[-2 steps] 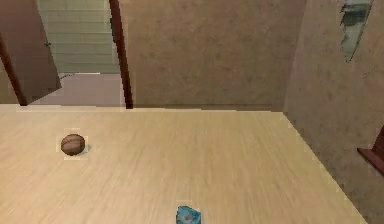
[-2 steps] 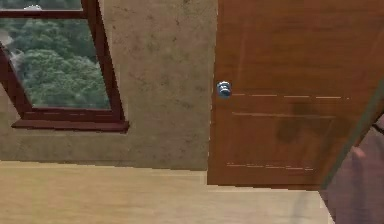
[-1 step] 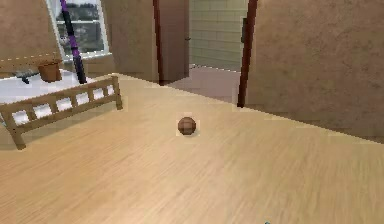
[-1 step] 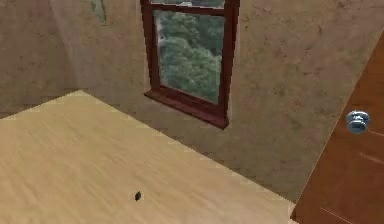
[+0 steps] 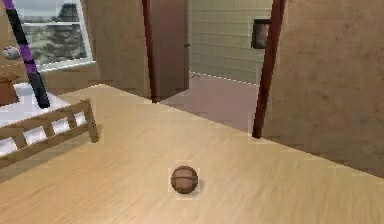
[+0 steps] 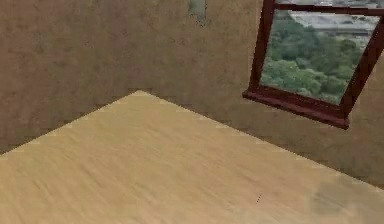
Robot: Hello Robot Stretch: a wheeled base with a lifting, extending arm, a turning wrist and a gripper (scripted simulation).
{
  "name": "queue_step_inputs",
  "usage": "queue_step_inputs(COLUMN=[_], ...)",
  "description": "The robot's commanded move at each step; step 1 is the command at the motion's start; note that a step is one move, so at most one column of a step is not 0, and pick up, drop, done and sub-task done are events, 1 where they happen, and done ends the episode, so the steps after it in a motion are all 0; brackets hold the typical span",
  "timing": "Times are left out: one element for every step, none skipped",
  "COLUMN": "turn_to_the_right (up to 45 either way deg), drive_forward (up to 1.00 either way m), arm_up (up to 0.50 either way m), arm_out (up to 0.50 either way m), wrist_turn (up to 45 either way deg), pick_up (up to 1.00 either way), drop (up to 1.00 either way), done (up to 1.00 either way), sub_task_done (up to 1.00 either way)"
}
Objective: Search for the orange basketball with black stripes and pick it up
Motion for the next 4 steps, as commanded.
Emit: queue_step_inputs(turn_to_the_right=[21.0,0.0,-45.0,-45.0], drive_forward=[0.00,0.60,0.00,0.00], arm_up=[0.00,0.00,0.00,0.00], arm_out=[0.00,0.00,0.00,0.00], wrist_turn=[0.0,0.0,0.0,0.0], pick_up=[0.00,0.00,0.00,0.00], drop=[0.00,0.00,0.00,0.00], done=[0.00,0.00,0.00,0.00], sub_task_done=[0.00,0.00,0.00,0.00])
